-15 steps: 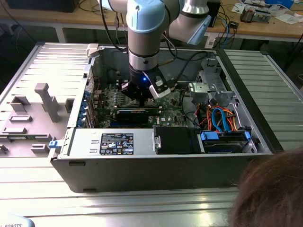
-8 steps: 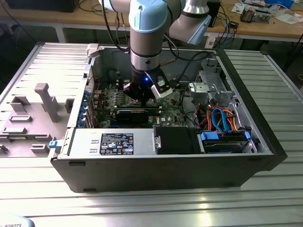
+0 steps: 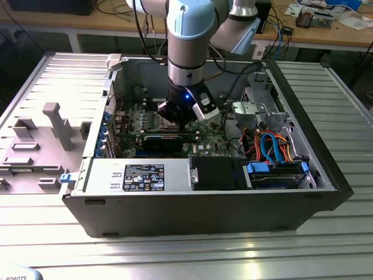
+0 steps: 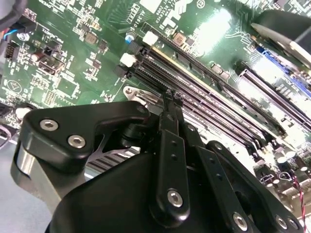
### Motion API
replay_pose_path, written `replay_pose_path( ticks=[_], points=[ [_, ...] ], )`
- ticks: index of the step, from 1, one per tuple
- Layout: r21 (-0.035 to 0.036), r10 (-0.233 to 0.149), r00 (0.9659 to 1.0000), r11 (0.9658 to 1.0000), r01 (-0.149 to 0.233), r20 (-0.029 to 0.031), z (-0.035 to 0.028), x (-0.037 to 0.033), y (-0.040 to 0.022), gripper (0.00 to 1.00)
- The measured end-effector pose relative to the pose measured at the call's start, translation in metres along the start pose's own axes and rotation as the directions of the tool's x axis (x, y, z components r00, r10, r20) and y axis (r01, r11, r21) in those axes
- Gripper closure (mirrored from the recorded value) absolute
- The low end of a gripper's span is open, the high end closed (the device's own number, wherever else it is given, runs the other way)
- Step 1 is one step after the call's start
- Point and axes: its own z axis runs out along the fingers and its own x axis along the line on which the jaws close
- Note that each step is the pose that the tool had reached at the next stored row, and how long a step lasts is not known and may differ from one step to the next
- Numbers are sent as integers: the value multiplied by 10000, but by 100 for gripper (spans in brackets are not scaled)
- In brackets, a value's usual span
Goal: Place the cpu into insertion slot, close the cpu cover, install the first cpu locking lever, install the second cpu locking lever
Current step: 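Install the second cpu locking lever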
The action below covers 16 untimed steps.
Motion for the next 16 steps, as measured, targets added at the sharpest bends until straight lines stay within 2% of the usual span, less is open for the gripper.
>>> replay_pose_path(
  ticks=[4,5,6,7,10,11,13,15,16],
  points=[
    [22,-1,10000,10000,1,-1,-73,-7,59,89],
    [22,-1,10000,10000,1,-1,-79,-10,93,89],
    [23,-2,10000,10000,2,-1,-77,-17,175,89],
    [23,-1,10000,10000,1,-2,-75,-21,220,89],
    [24,-1,10000,10000,1,-2,-68,-18,326,89],
    [22,-2,10000,10000,2,1,-73,3,360,89],
    [25,-2,10000,10000,2,20,-126,46,382,89],
    [27,-4,10000,10000,4,32,-169,58,387,89],
    [25,-4,10000,10000,4,33,-171,58,387,89]
  ],
)
